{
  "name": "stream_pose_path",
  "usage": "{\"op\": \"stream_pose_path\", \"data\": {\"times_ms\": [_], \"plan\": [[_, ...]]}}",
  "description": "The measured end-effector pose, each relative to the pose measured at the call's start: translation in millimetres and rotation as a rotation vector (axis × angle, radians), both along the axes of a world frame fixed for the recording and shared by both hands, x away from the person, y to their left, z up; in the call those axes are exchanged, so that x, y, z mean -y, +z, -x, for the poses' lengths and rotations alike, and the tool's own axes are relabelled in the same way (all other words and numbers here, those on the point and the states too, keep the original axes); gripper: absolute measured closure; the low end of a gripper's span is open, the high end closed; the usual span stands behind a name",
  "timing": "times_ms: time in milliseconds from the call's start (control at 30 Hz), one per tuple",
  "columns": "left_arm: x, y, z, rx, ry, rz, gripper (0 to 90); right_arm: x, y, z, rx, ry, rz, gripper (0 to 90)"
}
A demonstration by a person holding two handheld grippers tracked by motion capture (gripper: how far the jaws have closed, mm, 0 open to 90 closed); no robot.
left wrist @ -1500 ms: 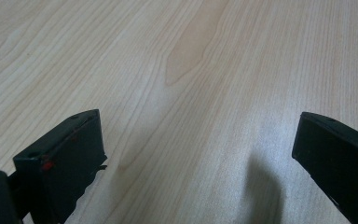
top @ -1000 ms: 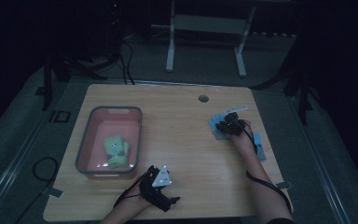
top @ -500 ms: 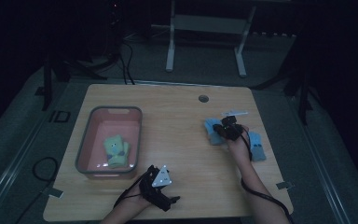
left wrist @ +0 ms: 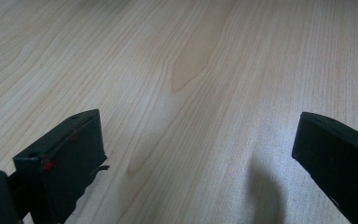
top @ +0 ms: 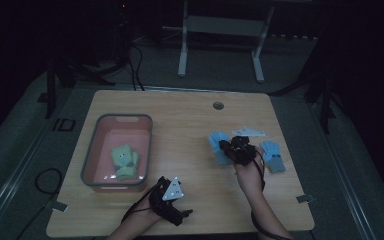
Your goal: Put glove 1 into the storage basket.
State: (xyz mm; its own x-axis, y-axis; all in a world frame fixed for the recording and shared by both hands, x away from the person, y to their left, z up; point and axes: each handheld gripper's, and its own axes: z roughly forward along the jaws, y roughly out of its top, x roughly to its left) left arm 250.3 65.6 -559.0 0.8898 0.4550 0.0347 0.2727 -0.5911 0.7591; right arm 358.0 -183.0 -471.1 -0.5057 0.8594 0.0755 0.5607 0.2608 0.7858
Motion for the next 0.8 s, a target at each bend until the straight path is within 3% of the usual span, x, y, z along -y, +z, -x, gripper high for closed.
{"op": "stream_pose_path", "data": {"times_ms": [233,400,667,800], "plan": [[1.0,-0.5,1.6,0.0,0.0,0.003,2.6,-17.0,-16.7,20.9,-0.019,-0.007,0.004,86.0],[0.4,-0.4,1.3,0.002,-0.002,0.0,2.5,-24.9,-37.1,19.5,-0.04,-0.015,0.04,85.8],[0.0,-0.4,1.0,0.002,-0.003,0.002,2.6,-29.0,-60.4,11.3,-0.082,-0.036,0.049,84.0],[0.2,-0.7,1.2,0.003,-0.007,-0.007,2.6,-34.9,-70.9,8.4,-0.1,-0.042,0.061,77.4]]}}
